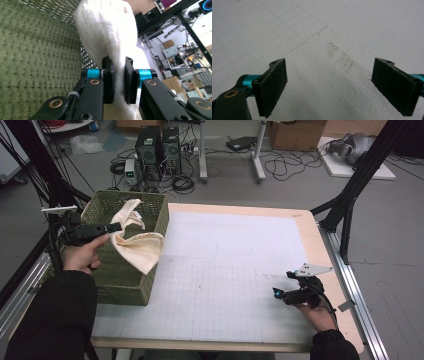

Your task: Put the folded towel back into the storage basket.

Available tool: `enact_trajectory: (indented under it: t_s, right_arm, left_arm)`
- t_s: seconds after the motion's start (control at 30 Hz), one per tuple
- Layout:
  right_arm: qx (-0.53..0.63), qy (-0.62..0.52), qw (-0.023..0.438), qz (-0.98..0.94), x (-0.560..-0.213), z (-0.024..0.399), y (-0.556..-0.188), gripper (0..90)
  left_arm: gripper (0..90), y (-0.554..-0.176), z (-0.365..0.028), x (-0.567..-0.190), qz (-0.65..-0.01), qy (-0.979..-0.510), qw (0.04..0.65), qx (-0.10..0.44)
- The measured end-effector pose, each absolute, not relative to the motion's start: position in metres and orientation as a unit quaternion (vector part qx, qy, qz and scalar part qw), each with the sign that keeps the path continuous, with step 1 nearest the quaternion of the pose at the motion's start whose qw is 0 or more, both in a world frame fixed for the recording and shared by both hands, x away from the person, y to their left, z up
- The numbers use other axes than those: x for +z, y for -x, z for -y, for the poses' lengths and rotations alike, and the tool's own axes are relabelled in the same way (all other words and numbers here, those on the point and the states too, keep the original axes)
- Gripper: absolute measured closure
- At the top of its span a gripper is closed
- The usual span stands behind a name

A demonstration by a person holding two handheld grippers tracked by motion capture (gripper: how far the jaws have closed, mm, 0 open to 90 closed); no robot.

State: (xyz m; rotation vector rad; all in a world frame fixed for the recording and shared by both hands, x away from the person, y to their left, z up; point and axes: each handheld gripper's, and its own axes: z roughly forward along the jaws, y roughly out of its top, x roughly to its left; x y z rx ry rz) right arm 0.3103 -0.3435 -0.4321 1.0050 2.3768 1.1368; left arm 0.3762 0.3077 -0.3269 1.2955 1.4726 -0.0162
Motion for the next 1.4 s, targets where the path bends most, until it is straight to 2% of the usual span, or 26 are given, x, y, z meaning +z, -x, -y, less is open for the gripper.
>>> enact_trajectory:
  t_s: [0.5, 0.8, 0.93, 1.13, 1.27, 1.4]
  right_arm:
    - [0.394, -0.351, 0.162, -0.834, -0.432, 0.343, -0.310, 12.4]
    - [0.393, -0.352, 0.160, -0.835, -0.433, 0.342, -0.310, 12.4]
    - [0.391, -0.352, 0.159, -0.835, -0.433, 0.342, -0.310, 12.4]
    - [0.392, -0.349, 0.159, -0.836, -0.434, 0.341, -0.312, 12.4]
    - [0.393, -0.348, 0.158, -0.836, -0.434, 0.341, -0.312, 12.4]
    - [0.394, -0.347, 0.159, -0.836, -0.434, 0.342, -0.313, 12.4]
  left_arm:
    - [81.0, -0.371, -0.326, -0.333, -0.647, -0.592, 0.480, 0.006]
    - [80.9, -0.384, -0.311, -0.345, -0.655, -0.621, 0.430, 0.013]
    - [80.7, -0.393, -0.300, -0.350, -0.662, -0.618, 0.423, 0.031]
    - [80.4, -0.404, -0.296, -0.358, -0.691, -0.587, 0.415, 0.072]
    - [80.1, -0.409, -0.292, -0.367, -0.705, -0.589, 0.388, 0.077]
    - [80.1, -0.412, -0.288, -0.375, -0.717, -0.609, 0.328, 0.085]
